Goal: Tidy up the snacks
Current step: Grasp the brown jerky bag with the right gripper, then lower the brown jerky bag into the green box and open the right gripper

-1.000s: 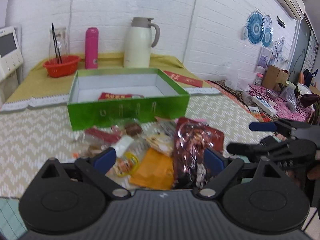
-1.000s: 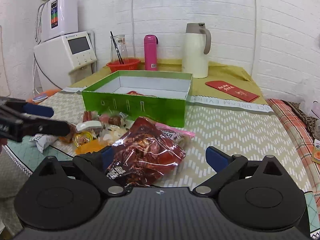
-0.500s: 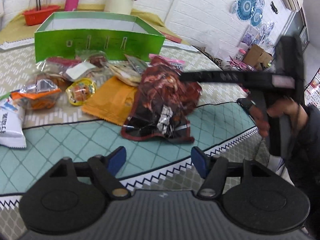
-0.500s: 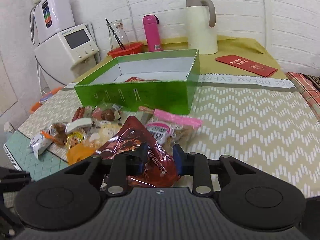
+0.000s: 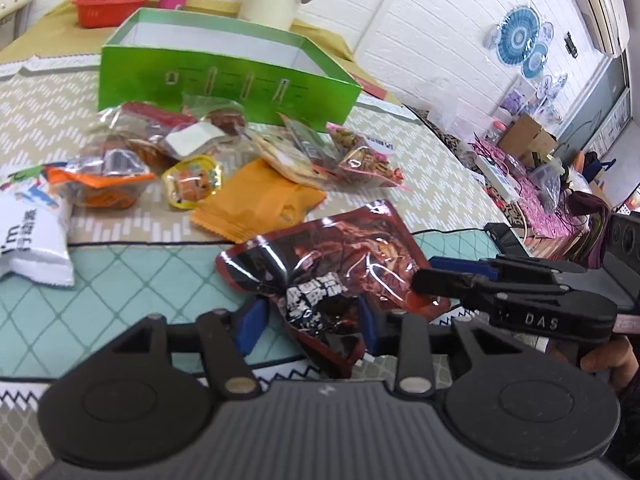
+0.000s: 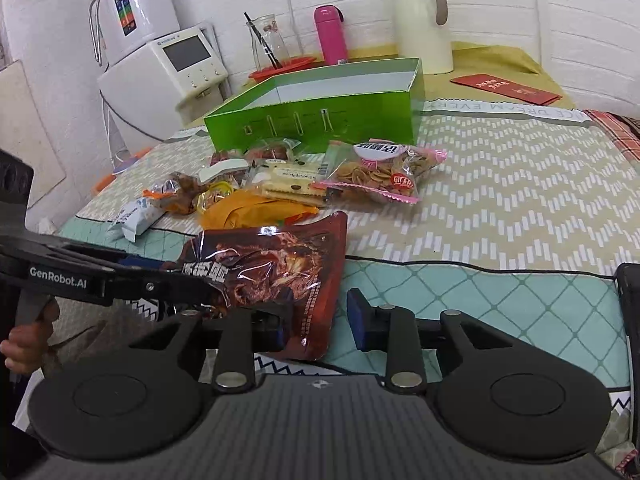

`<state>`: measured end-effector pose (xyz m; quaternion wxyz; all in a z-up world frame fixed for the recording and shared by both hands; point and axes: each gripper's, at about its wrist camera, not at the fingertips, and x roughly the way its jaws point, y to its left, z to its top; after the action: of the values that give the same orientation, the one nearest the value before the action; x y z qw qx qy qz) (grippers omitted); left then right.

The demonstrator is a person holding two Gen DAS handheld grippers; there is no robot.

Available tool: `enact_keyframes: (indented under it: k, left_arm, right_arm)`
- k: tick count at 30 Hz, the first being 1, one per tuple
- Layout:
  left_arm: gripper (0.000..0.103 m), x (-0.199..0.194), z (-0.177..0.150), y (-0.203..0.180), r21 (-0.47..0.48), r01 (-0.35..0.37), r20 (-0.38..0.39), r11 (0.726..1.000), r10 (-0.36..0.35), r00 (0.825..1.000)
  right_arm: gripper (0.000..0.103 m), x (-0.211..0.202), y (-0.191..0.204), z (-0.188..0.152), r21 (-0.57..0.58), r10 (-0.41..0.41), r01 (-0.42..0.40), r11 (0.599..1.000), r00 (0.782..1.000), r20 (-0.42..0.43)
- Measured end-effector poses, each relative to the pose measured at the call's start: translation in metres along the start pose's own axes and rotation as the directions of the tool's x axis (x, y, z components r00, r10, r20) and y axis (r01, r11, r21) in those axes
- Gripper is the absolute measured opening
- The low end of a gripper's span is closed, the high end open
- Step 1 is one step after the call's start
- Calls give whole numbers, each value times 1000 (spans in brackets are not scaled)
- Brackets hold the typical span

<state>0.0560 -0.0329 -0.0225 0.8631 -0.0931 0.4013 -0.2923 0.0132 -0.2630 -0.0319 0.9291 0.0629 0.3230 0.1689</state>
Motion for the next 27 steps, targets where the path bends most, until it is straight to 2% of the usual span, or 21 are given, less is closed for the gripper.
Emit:
enact_keyframes:
  k: [2,3,4,5,7,10,15,16,18,21,23,27]
  left_arm:
    - [38,-6,0,3,-9,-14,10,1000,14,1000]
    - [45,-8,1,5,-13,-21,13,1000,21,1000]
    - [45,-9,2,5,-11,-22,15,1000,23,1000]
    - [44,-8,3,6,-4,-19,10,1000,19,1000]
    - [31,-3,4,7,-1,1,-12,1000,-1,1000]
    - [29,2,3,7,-7,31,-31,999,-31,999]
    - [29,0,4,8,-9,7,-15,1000,-7,1000]
    - [26,-1,5,9,-9,5,-16,1000,-5,1000]
    - [14,3,5,9,-3,22,-22,1000,-22,1000]
    - [14,2,7,9,-21,23,-14,999,-24,1000]
    - [14,-5,8,5,-16,29,0,999,-29,1000]
    - [14,-25,21,0,-5,59,54,998,-58,997]
  right_arm:
    - [64,2,-3,1,23,10,-10,1000,1000,-4]
    - [65,4,-4,2,29,14,-14,999,1000,-5]
    - [67,5,-4,2,31,16,-16,999,1000,-8]
    - [67,6,-4,1,34,16,-15,999,1000,-8]
    - [67,8,-5,0,46,20,-20,999,1000,-12]
    - [67,8,-2,-2,43,24,-23,999,1000,-17]
    - [67,4,0,1,26,5,-5,1000,1000,-12]
    - [67,5,0,1,30,9,-8,1000,1000,-11]
    - [61,10,-1,0,37,21,-20,999,999,-28]
    - [54,10,7,-1,14,-8,8,1000,1000,-13]
    - [43,0,12,3,-1,-14,14,1000,1000,20]
    - [38,-22,19,22,-36,-13,17,999,996,89]
